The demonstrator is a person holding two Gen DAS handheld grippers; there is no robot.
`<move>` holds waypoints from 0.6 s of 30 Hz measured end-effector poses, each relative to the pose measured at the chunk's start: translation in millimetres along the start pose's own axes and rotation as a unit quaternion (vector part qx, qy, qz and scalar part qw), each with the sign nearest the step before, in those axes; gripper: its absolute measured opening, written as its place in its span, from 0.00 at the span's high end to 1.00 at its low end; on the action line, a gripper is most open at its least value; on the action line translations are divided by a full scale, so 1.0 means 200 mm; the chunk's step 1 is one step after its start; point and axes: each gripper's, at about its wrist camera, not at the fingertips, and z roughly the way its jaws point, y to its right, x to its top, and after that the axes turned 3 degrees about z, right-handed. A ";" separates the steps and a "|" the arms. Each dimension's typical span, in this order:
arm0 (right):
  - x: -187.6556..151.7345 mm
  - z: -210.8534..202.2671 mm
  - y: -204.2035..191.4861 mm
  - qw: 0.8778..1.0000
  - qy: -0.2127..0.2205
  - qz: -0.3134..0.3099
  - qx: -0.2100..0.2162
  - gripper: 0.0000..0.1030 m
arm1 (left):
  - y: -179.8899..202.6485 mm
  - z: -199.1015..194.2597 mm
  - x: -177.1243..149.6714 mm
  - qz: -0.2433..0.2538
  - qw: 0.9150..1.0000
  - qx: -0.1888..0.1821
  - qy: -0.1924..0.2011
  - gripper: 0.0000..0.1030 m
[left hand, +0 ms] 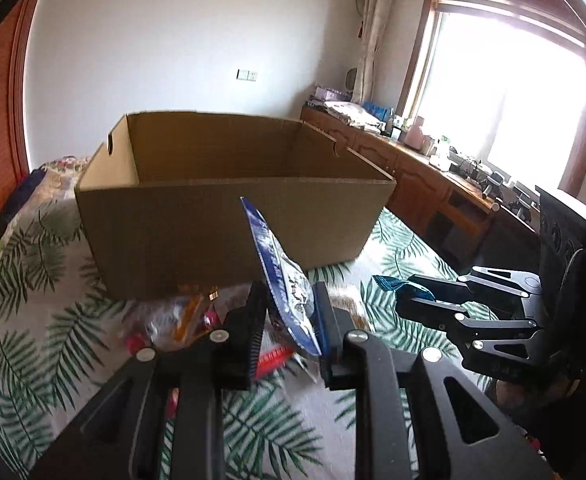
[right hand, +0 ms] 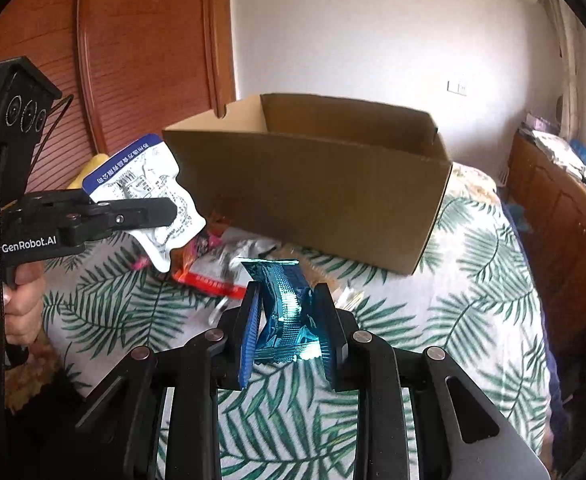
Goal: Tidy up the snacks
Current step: 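Lift both held packs and carry them over the cardboard box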
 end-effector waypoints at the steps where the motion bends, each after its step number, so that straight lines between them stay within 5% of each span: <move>1: 0.02 0.00 0.01 1.000 0.003 -0.001 -0.002 0.76 | -0.01 0.00 0.02 0.001 1.000 0.000 0.004 0.80; 18: 0.36 -0.02 0.07 0.997 0.062 -0.031 -0.026 0.75 | -0.11 -0.03 0.34 0.039 0.997 0.012 0.070 0.80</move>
